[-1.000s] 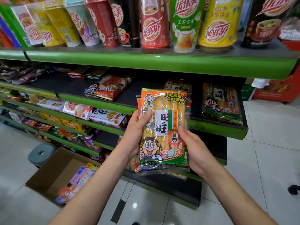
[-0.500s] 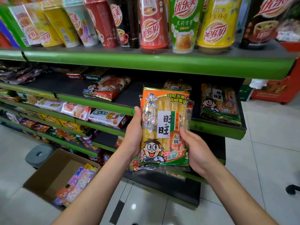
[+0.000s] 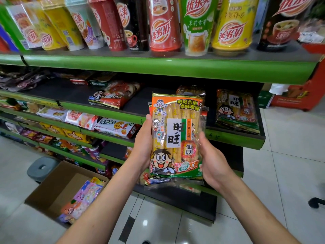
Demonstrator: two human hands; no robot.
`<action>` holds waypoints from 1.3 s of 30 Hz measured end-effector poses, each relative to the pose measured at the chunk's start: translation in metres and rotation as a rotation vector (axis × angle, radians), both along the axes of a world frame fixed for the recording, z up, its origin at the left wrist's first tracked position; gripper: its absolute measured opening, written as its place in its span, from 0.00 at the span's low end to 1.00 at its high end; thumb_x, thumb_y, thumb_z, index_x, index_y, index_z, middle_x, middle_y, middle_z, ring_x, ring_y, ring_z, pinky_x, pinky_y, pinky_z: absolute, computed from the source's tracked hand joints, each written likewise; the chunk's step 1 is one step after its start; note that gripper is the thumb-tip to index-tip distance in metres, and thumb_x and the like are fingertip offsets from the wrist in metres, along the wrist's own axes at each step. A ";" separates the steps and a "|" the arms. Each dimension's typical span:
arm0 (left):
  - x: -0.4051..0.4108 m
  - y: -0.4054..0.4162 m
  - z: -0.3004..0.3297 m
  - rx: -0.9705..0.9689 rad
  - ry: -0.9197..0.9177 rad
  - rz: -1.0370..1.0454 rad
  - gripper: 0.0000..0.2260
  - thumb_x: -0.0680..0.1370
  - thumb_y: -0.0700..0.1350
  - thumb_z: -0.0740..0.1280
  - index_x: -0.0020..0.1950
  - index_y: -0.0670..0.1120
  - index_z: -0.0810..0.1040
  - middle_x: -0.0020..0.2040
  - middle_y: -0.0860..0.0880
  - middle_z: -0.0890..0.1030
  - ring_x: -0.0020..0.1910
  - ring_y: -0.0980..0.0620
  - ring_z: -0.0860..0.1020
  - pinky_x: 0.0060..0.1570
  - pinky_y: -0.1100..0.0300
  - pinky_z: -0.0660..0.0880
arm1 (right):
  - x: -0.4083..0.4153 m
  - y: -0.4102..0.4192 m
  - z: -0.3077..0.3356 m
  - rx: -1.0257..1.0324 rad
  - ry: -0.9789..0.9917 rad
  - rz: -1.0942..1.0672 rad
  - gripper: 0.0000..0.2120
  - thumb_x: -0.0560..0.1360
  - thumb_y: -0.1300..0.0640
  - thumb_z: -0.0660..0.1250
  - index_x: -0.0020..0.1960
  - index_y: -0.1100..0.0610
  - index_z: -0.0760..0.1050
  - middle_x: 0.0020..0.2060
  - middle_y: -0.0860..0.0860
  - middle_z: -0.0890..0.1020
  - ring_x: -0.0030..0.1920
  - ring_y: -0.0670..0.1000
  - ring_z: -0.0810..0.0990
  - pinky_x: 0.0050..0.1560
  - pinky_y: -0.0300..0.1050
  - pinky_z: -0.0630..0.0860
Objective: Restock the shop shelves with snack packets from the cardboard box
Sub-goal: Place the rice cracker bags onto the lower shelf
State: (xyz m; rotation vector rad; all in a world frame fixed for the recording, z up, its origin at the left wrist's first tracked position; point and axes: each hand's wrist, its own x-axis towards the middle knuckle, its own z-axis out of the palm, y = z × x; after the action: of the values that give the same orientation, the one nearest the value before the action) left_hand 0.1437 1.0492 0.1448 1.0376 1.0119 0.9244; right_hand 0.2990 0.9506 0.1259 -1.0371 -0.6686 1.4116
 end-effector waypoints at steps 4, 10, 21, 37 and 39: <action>0.002 0.000 0.000 0.000 -0.018 0.001 0.22 0.83 0.63 0.55 0.62 0.52 0.82 0.54 0.47 0.87 0.54 0.47 0.85 0.56 0.46 0.80 | 0.001 -0.001 0.001 0.003 0.000 0.003 0.24 0.75 0.36 0.57 0.64 0.46 0.77 0.57 0.50 0.85 0.58 0.50 0.84 0.49 0.46 0.83; 0.003 0.003 -0.002 -0.013 -0.033 -0.001 0.21 0.83 0.63 0.55 0.60 0.54 0.83 0.54 0.47 0.87 0.53 0.47 0.85 0.52 0.48 0.81 | 0.002 -0.001 0.003 0.009 0.015 0.001 0.24 0.75 0.37 0.57 0.64 0.47 0.77 0.57 0.50 0.85 0.58 0.50 0.84 0.49 0.45 0.83; 0.004 0.003 0.003 0.034 -0.013 0.003 0.20 0.84 0.62 0.53 0.57 0.56 0.82 0.50 0.52 0.87 0.48 0.54 0.86 0.39 0.60 0.82 | 0.003 -0.001 0.002 0.012 0.041 -0.010 0.23 0.76 0.38 0.56 0.64 0.45 0.78 0.59 0.50 0.84 0.61 0.51 0.82 0.60 0.55 0.78; 0.004 0.010 -0.002 0.014 -0.071 0.003 0.24 0.81 0.65 0.55 0.57 0.52 0.84 0.55 0.44 0.86 0.54 0.43 0.85 0.52 0.45 0.82 | 0.004 -0.005 0.009 -0.028 -0.019 -0.018 0.18 0.74 0.52 0.68 0.63 0.53 0.77 0.54 0.54 0.86 0.54 0.56 0.86 0.49 0.49 0.83; 0.003 0.015 0.000 0.005 -0.121 0.008 0.24 0.82 0.64 0.56 0.57 0.50 0.84 0.57 0.43 0.85 0.56 0.42 0.84 0.51 0.45 0.82 | 0.012 -0.005 0.016 -0.054 -0.010 -0.085 0.17 0.76 0.53 0.68 0.64 0.54 0.76 0.53 0.55 0.86 0.53 0.57 0.86 0.50 0.53 0.82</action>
State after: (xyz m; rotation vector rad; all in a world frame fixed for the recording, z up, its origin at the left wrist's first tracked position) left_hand 0.1464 1.0643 0.1450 0.9706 0.9140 0.9844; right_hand 0.3106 0.9458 0.1420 -1.1034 -0.5890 1.3576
